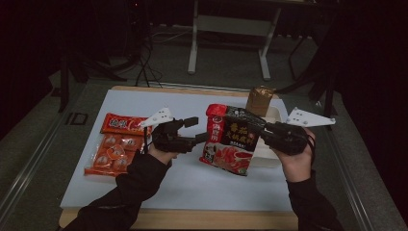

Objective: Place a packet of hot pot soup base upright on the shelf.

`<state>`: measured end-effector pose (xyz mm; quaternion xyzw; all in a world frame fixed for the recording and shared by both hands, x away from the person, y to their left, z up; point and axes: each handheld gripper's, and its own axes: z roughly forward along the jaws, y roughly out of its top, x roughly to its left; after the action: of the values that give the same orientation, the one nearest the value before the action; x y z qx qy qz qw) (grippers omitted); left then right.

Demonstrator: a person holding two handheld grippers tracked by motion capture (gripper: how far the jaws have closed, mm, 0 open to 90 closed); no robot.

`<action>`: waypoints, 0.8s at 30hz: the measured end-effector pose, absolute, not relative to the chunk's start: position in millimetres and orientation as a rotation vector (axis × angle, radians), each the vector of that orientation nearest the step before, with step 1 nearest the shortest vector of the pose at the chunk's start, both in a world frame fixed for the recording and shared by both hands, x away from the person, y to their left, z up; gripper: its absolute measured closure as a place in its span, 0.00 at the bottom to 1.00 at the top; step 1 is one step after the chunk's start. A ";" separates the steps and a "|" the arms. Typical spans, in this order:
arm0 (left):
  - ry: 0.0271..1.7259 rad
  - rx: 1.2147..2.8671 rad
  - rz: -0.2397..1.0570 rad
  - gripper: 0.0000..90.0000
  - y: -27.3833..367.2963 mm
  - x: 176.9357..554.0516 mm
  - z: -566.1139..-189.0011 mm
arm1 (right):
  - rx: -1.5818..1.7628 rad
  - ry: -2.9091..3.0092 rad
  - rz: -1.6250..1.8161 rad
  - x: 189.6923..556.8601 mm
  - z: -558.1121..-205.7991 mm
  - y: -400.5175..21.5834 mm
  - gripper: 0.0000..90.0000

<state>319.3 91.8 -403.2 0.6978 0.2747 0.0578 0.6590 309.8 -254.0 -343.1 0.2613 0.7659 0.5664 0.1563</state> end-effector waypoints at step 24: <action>0.696 1.722 0.143 0.02 119.2 285.1 -428.6 | 0.762 2.044 1.615 345.1 -309.9 -293.5 0.86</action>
<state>285.1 119.2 -428.6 0.7418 0.2997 0.0618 0.5967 345.1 -293.5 -309.9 0.2743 0.7360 0.5814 0.2122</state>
